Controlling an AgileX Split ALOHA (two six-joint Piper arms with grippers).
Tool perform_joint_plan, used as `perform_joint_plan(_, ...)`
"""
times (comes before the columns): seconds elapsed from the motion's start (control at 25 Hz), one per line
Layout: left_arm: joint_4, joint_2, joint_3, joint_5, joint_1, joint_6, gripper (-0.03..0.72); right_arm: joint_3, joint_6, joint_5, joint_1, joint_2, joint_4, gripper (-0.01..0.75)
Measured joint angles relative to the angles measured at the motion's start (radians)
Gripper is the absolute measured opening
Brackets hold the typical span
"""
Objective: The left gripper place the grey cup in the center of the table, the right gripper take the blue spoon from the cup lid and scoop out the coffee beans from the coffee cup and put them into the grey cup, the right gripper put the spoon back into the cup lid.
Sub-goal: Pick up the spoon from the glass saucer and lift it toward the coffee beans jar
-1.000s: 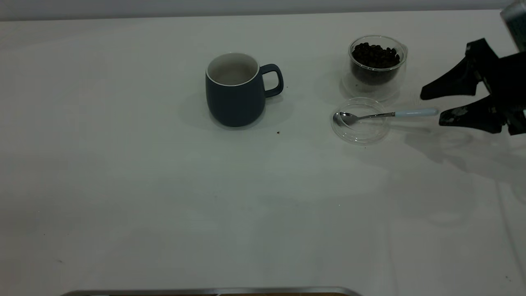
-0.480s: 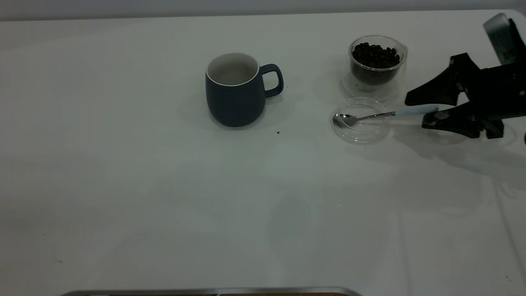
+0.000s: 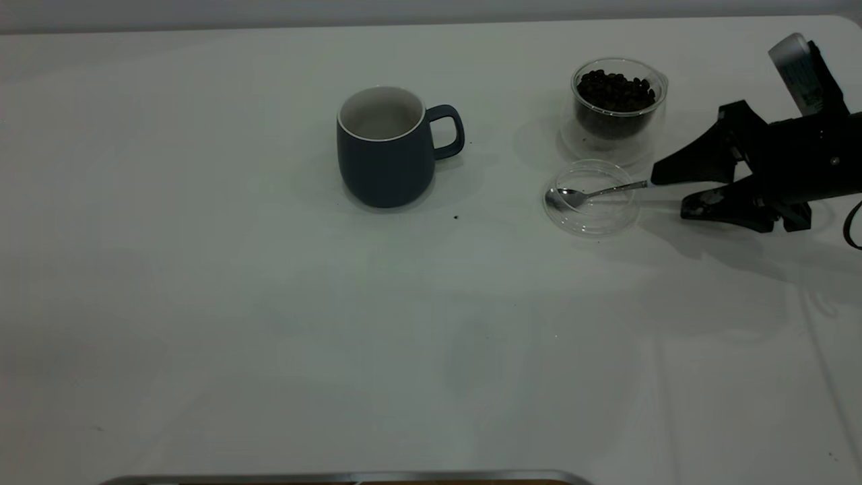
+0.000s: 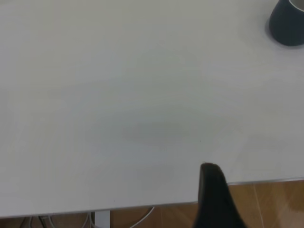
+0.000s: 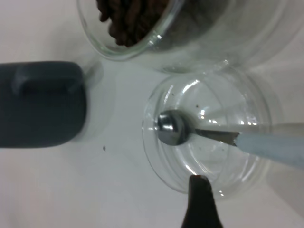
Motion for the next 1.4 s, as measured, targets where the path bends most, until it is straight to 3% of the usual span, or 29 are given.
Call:
perform_joint_plan(0.64,0.0,0.0,0.0,0.0,0.0,-0.007,0.517,-0.171,0.098,0.042,-0.032,0.002,-0.306,0.585)
perform_joint_plan(1.24,0.0,0.0,0.0,0.0,0.0,-0.007,0.517,-0.175,0.058,0.096,0.009,0.055,-0.222,0.585)
perform_joint_plan(1.4,0.0,0.0,0.0,0.0,0.0,-0.007,0.517,-0.177,0.049,0.098,0.009,0.055,-0.205,0.547)
